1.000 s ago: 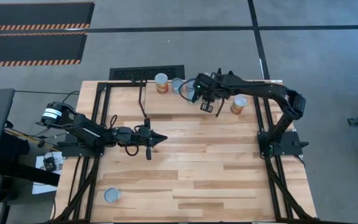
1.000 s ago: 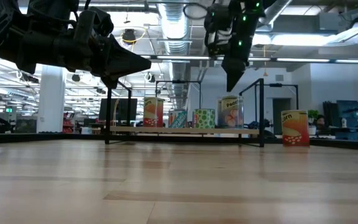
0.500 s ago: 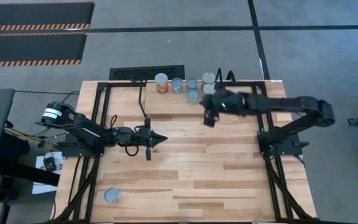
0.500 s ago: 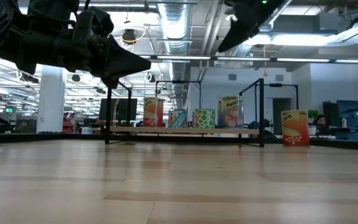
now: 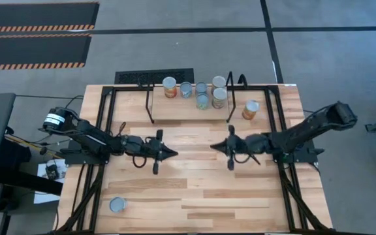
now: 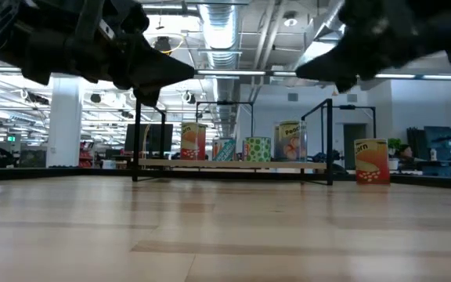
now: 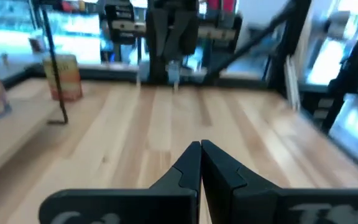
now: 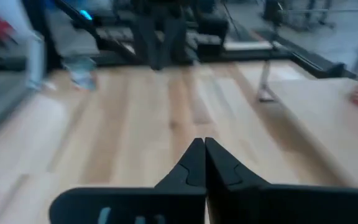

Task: Pick and place cans onto a shelf
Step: Put the canned oranges on the shelf

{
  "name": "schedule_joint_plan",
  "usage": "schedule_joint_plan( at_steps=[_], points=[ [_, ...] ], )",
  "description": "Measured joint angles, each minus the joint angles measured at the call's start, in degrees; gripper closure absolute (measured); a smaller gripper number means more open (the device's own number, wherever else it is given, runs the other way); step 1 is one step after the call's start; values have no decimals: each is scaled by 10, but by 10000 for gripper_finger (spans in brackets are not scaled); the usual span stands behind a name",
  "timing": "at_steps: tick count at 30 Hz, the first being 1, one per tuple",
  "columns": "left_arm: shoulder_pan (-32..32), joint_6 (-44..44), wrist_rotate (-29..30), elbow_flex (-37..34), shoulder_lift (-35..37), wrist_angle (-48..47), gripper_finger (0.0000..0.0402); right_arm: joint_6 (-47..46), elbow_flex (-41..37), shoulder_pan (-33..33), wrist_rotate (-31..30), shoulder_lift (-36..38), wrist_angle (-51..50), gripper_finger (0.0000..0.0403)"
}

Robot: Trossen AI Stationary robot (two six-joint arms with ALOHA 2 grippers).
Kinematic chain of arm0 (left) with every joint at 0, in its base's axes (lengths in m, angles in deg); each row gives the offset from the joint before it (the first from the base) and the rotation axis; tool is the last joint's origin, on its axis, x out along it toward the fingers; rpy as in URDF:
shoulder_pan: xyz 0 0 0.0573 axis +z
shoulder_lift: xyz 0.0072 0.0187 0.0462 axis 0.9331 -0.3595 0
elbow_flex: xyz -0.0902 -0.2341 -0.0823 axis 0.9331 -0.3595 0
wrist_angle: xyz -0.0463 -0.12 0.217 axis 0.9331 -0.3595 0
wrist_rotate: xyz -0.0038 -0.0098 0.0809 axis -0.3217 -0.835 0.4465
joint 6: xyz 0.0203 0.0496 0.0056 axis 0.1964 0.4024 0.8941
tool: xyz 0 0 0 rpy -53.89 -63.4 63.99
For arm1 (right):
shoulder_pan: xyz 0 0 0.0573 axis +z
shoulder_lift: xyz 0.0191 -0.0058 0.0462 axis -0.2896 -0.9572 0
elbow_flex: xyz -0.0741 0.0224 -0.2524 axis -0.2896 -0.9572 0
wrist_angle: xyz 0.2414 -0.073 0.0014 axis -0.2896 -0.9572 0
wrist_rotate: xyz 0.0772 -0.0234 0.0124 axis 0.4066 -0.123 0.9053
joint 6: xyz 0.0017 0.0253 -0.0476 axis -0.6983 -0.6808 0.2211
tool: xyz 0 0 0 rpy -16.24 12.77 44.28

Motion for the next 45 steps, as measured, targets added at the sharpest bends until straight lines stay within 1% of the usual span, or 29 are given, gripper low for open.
schedule_joint_plan(
  at_steps=[3, 5, 9, 11, 12, 14, 16, 18, 20, 22, 24, 29, 34, 38, 40, 45],
  points=[
    [-35, 8, 55, 46, 0, -110, 401, -6, -68, 27, -1, -36, 161, 394],
    [-61, 8, 96, 85, 0, -194, 401, 1, -105, 39, -1, -58, 248, 393],
    [-111, -20, 169, 173, 0, -370, 401, 22, -146, 41, -1, -101, 353, 393],
    [-133, -55, 188, 223, 0, -474, 401, 39, -153, 35, 1, -121, 382, 393],
    [-144, -78, 189, 249, 0, -530, 402, 49, -154, 29, 11, -130, 390, 393],
    [-165, -137, 195, 303, 0, -644, 401, 54, -154, 11, 63, -147, 404, 393],
    [-186, -211, 205, 352, 0, -753, 401, 25, -154, -7, 103, -159, 412, 394],
    [-207, -292, 210, 396, 0, -852, 401, 17, -153, -20, 120, -174, 441, 396],
    [-228, -376, 212, 433, 0, -931, 401, 30, -154, -28, 132, -188, 458, 398],
    [-251, -466, 211, 459, 0, -998, 402, 43, -154, -37, 140, -198, 487, 396],
    [-274, -558, 193, 476, 0, -1051, 401, 48, -153, -49, 141, -207, 512, 392],
    [-342, -774, 141, 485, 0, -1121, 391, 49, -153, -80, 185, -221, 534, 389],
    [-404, -946, 53, 485, -21, -1152, 357, 49, -152, -96, 189, -220, 534, 393],
    [-438, -1016, -30, 485, -52, -1158, 319, 49, -152, -100, 195, -220, 534, 390],
    [-452, -1037, -47, 485, -67, -1158, 301, 49, -152, -100, 196, -220, 534, 389],
    [-471, -1063, -58, 485, -96, -1154, 264, 49, -152, -100, 196, -220, 534, 391]
  ],
)
